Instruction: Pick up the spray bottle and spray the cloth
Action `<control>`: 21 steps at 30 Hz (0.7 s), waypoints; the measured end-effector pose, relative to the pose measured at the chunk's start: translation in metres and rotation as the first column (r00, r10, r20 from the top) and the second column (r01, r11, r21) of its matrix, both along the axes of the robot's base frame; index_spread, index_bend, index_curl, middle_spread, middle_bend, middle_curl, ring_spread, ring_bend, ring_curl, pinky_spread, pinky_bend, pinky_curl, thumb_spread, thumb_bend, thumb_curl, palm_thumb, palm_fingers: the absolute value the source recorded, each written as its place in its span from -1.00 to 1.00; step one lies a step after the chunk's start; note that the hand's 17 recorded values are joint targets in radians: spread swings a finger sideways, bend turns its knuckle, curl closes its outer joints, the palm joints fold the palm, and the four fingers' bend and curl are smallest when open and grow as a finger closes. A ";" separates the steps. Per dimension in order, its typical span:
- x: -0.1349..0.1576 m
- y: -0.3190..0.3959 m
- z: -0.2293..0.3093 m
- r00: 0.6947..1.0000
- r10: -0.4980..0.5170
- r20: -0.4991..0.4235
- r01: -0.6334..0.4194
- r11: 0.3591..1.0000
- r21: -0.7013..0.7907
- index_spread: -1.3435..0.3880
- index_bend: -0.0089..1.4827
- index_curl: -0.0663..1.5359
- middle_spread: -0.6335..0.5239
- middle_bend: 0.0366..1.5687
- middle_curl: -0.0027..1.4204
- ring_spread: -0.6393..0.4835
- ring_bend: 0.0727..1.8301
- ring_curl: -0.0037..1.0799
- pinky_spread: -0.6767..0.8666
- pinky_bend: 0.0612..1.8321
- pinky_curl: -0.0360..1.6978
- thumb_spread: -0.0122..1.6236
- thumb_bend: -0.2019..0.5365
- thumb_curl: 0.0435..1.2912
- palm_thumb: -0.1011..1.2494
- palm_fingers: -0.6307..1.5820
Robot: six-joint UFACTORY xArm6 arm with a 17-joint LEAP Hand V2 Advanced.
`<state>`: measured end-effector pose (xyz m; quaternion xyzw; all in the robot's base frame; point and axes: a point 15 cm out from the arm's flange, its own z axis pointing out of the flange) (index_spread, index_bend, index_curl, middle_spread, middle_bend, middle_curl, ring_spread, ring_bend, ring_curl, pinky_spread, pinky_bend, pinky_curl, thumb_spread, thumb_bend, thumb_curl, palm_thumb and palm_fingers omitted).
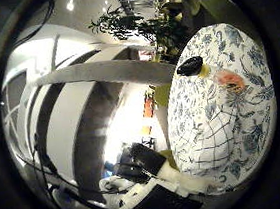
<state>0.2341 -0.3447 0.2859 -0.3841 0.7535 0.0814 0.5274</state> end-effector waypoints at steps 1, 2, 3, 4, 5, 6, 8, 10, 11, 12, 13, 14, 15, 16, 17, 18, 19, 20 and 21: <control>0.003 0.000 -0.004 1.000 0.001 0.008 -0.001 1.000 0.015 0.31 -0.78 -0.58 0.28 -0.69 -0.46 0.44 -0.57 -0.42 0.34 -0.58 -0.61 0.15 -0.54 -0.61 -0.24 -0.29; 0.005 0.000 -0.009 1.000 0.002 0.011 -0.003 1.000 0.029 0.31 -0.78 -0.58 0.29 -0.70 -0.46 0.44 -0.57 -0.42 0.34 -0.58 -0.61 0.15 -0.54 -0.61 -0.24 -0.29; 0.007 0.000 -0.012 1.000 0.003 0.011 -0.003 0.999 0.036 0.31 -0.78 -0.58 0.29 -0.70 -0.47 0.44 -0.57 -0.42 0.33 -0.58 -0.61 0.15 -0.53 -0.60 -0.24 -0.30; 0.009 0.000 -0.016 1.000 0.005 0.010 -0.006 0.999 0.041 0.31 -0.78 -0.57 0.30 -0.70 -0.47 0.44 -0.57 -0.43 0.33 -0.59 -0.61 0.15 -0.53 -0.60 -0.24 -0.30; 0.012 0.001 -0.020 1.000 0.012 0.011 -0.012 0.999 0.045 0.31 -0.78 -0.57 0.30 -0.70 -0.47 0.44 -0.57 -0.43 0.33 -0.59 -0.61 0.15 -0.53 -0.60 -0.24 -0.30; 0.014 0.001 -0.024 1.000 0.018 0.014 -0.018 0.999 0.043 0.31 -0.78 -0.57 0.31 -0.71 -0.47 0.44 -0.56 -0.43 0.33 -0.59 -0.61 0.15 -0.53 -0.60 -0.23 -0.30; 0.020 -0.002 -0.032 1.000 0.020 0.017 -0.021 1.000 0.015 0.31 -0.78 -0.57 0.32 -0.72 -0.48 0.44 -0.56 -0.43 0.33 -0.59 -0.62 0.15 -0.53 -0.60 -0.23 -0.30; 0.027 -0.009 -0.041 1.000 0.015 0.011 -0.014 1.000 -0.027 0.31 -0.78 -0.57 0.34 -0.72 -0.48 0.44 -0.56 -0.44 0.33 -0.59 -0.62 0.15 -0.53 -0.60 -0.22 -0.30; 0.031 -0.012 -0.047 1.000 0.011 0.005 -0.011 0.999 -0.048 0.31 -0.78 -0.56 0.34 -0.72 -0.48 0.44 -0.56 -0.44 0.33 -0.59 -0.62 0.15 -0.53 -0.60 -0.22 -0.30; 0.035 -0.015 -0.052 1.000 0.009 0.000 -0.009 0.998 -0.063 0.32 -0.78 -0.56 0.34 -0.72 -0.48 0.44 -0.56 -0.44 0.33 -0.59 -0.62 0.14 -0.53 -0.59 -0.22 -0.30; 0.038 -0.016 -0.057 1.000 0.010 -0.005 -0.010 0.998 -0.069 0.32 -0.78 -0.56 0.34 -0.73 -0.48 0.44 -0.56 -0.44 0.33 -0.59 -0.62 0.14 -0.53 -0.59 -0.21 -0.30; 0.041 -0.015 -0.060 1.000 0.014 -0.008 -0.015 0.998 -0.068 0.32 -0.78 -0.56 0.35 -0.73 -0.48 0.44 -0.56 -0.44 0.33 -0.59 -0.62 0.14 -0.53 -0.59 -0.21 -0.30; 0.044 -0.014 -0.063 1.000 0.020 -0.009 -0.020 0.997 -0.068 0.32 -0.78 -0.56 0.35 -0.73 -0.48 0.44 -0.56 -0.45 0.33 -0.60 -0.62 0.15 -0.53 -0.59 -0.20 -0.30; 0.047 -0.013 -0.065 1.000 0.023 -0.011 -0.024 0.997 -0.068 0.32 -0.78 -0.56 0.35 -0.73 -0.48 0.44 -0.56 -0.45 0.33 -0.59 -0.62 0.15 -0.53 -0.59 -0.20 -0.30; 0.052 -0.013 -0.067 1.000 0.025 -0.012 -0.025 0.997 -0.070 0.32 -0.78 -0.56 0.35 -0.73 -0.48 0.44 -0.56 -0.45 0.33 -0.60 -0.62 0.15 -0.53 -0.59 -0.19 -0.30; 0.056 -0.013 -0.070 1.000 0.027 -0.014 -0.028 0.997 -0.073 0.32 -0.78 -0.56 0.35 -0.73 -0.48 0.44 -0.56 -0.45 0.33 -0.60 -0.62 0.15 -0.53 -0.59 -0.19 -0.30; 0.060 -0.012 -0.072 0.999 0.030 -0.016 -0.031 0.997 -0.077 0.32 -0.78 -0.56 0.35 -0.73 -0.48 0.44 -0.56 -0.45 0.33 -0.60 -0.62 0.15 -0.53 -0.59 -0.19 -0.29; 0.063 -0.012 -0.073 0.999 0.032 -0.019 -0.034 0.996 -0.084 0.32 -0.77 -0.56 0.35 -0.73 -0.48 0.44 -0.56 -0.45 0.33 -0.60 -0.62 0.15 -0.53 -0.59 -0.18 -0.29; 0.066 -0.013 -0.073 0.999 0.035 -0.020 -0.037 0.995 -0.092 0.32 -0.78 -0.56 0.35 -0.73 -0.48 0.44 -0.56 -0.45 0.33 -0.61 -0.62 0.15 -0.53 -0.59 -0.18 -0.29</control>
